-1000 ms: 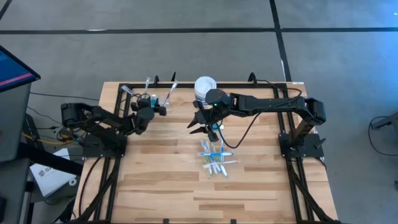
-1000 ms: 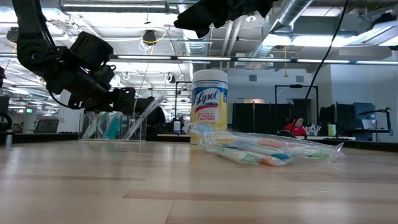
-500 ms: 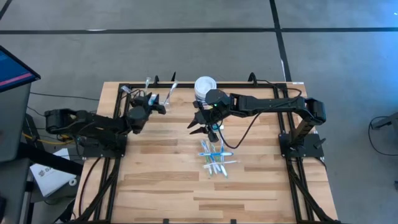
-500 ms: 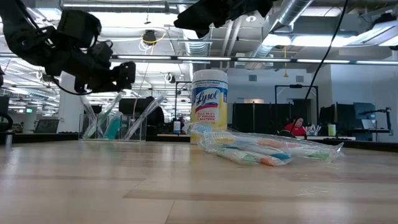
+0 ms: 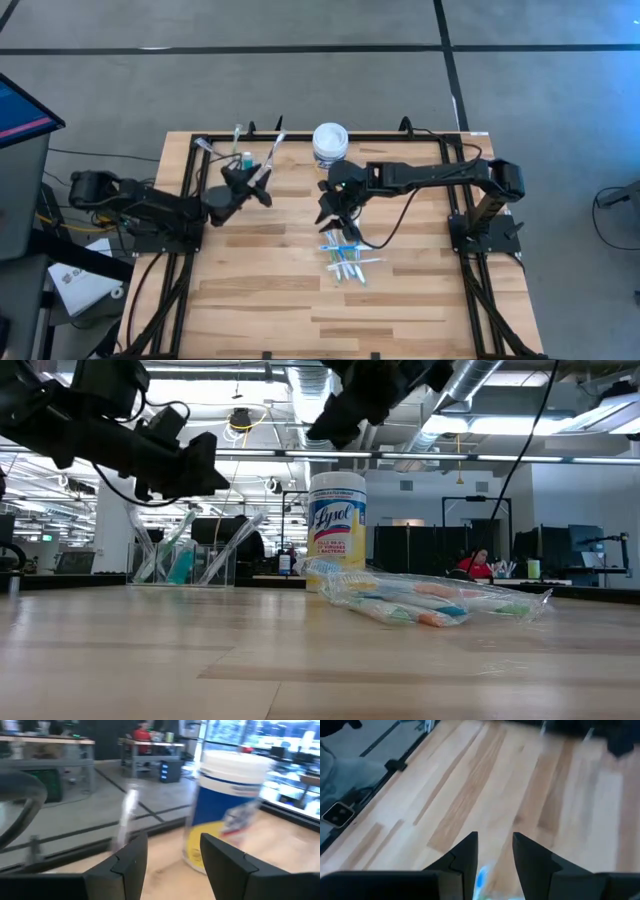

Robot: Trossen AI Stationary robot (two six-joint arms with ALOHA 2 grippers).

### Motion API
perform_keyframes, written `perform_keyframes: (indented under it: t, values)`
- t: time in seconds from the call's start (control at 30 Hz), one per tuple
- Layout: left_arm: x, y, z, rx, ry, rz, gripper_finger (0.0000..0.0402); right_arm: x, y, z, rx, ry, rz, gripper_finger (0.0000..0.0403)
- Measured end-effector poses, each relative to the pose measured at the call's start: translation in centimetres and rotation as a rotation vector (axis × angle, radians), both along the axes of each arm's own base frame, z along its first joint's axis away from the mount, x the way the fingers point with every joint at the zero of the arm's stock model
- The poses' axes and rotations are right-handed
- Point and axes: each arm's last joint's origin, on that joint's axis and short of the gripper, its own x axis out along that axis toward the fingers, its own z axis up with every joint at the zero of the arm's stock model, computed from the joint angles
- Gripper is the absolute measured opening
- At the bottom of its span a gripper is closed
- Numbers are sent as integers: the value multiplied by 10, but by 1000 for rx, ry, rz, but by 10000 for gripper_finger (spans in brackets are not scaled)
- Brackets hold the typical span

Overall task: Pick & Place toothbrushing station
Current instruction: Put the mouthwash into the transparent organizer

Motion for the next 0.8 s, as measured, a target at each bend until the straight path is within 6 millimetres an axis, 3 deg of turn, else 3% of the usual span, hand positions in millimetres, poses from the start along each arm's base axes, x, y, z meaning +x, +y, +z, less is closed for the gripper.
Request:
perform_keyframes:
  t: [0.2,0.37,0.8]
  values:
    - [4,-19,0,-11,1,-191,173,-8,6,-21,7,83,1,113]
    - [6,-31,0,-16,1,-294,171,-11,5,-29,-67,147,-109,113]
    - [5,-55,0,-19,-1,-424,171,-31,-25,-46,-204,419,-305,113]
